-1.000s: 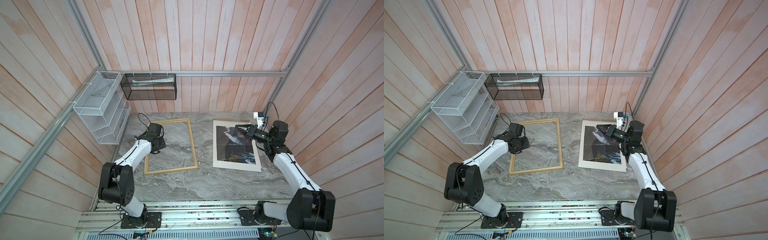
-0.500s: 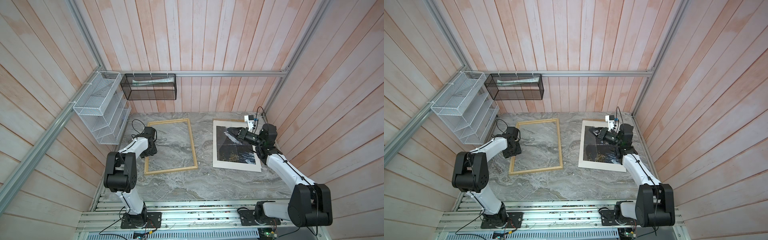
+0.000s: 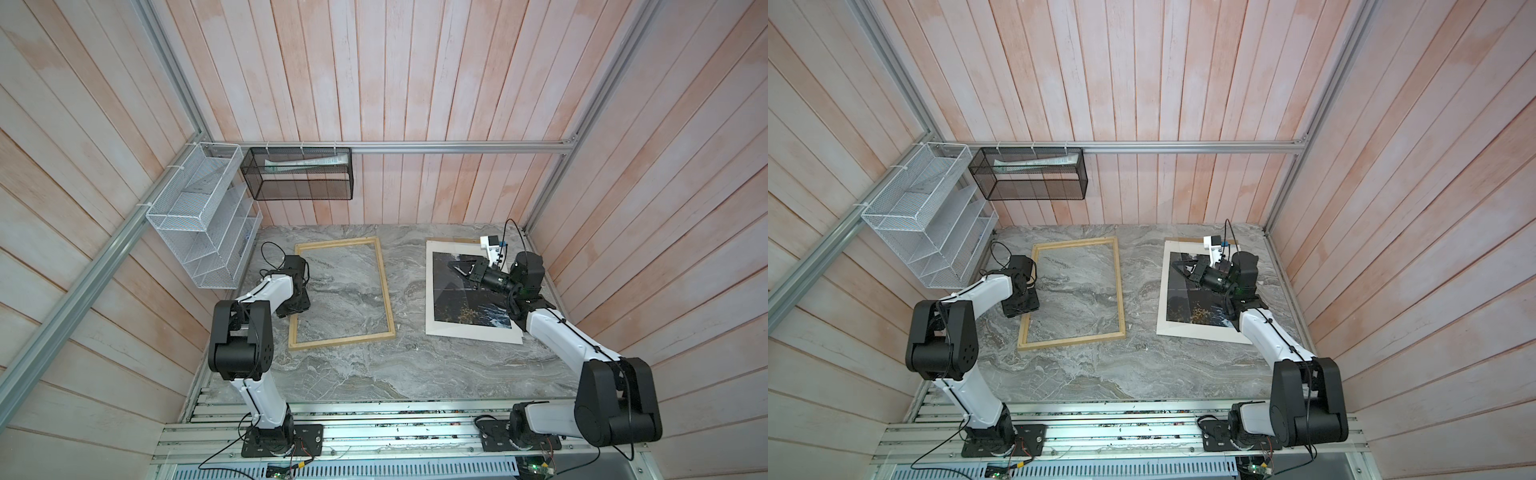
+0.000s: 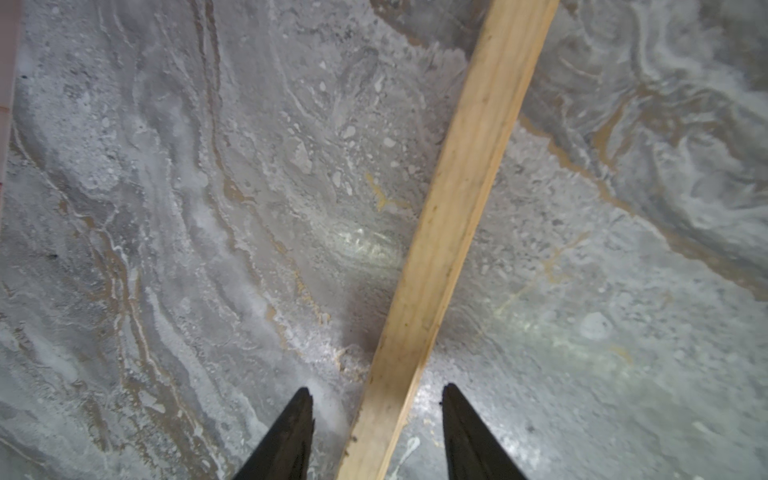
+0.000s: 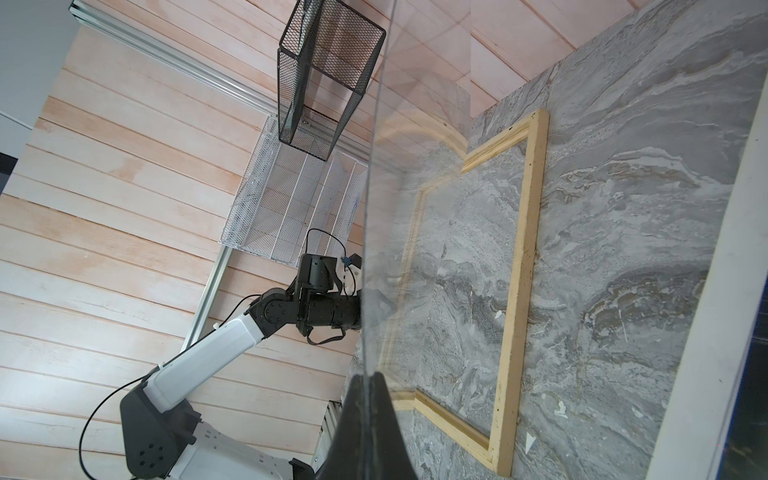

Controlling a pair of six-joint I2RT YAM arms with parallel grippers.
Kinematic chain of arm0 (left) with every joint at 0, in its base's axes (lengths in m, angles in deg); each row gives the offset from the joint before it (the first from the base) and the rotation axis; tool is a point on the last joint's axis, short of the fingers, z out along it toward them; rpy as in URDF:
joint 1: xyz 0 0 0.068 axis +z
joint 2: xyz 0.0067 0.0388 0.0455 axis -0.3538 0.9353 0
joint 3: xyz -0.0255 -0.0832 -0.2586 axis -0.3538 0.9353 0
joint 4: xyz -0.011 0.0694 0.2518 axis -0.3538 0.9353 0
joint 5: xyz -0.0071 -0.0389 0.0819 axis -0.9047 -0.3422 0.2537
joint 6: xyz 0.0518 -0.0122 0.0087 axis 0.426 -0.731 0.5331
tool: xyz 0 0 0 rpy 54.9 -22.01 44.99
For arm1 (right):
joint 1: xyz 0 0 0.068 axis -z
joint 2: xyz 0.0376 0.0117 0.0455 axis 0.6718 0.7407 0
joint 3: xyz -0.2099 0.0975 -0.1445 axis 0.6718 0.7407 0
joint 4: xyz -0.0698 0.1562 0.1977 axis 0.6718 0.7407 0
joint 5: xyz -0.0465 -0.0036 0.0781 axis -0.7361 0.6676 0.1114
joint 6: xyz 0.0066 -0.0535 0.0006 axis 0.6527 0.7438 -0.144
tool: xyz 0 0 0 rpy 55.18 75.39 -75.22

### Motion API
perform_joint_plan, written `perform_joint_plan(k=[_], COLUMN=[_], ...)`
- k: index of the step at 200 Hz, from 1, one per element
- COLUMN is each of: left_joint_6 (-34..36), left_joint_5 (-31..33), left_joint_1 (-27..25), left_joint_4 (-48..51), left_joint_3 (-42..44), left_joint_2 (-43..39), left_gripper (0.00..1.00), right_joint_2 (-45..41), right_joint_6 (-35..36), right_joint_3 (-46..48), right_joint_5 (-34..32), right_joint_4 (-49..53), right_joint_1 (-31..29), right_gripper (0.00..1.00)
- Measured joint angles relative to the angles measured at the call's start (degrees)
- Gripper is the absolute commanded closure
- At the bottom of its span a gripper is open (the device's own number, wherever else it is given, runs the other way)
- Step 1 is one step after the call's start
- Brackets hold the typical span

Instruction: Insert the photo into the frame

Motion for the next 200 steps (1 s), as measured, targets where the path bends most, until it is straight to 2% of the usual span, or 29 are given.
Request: perform_joint_plan(k=[21, 79, 135, 169, 200], left_joint_6=[0.2, 0.6, 1.9, 3.6, 3.5], left_joint_5=[-2.2, -7.0, -9.7, -9.0, -7.7], left_joint_1=[-0.6, -7.6, -8.8, -8.8, -8.7], left_joint_4=[-2.2, -6.2, -9.7, -10.2, -9.3], left_joint_3=[0.7, 1.4, 1.6, 1.6, 1.5], left_joint_2=[0.0, 1.0, 1.8, 1.8, 0.4], left_gripper=[0.52, 0.56, 0.59, 0.51, 0.49], right_joint_2=[0.3, 1.9, 5.0, 10.3, 17.6], right_joint_6=[-0.3, -2.2, -3.8, -5.2, -7.1], right_joint_3=[0.0, 0.3, 0.4, 0.2, -1.7], right_joint_5=[0.0, -0.9, -1.7, -2.1, -1.1], right_joint_4=[-0.4, -3.6, -7.5, -11.8, -17.1], right_joint_1=[-0.1, -0.8, -3.0, -5.4, -8.0], right_gripper=[1.00, 1.00, 1.00, 1.00, 1.00])
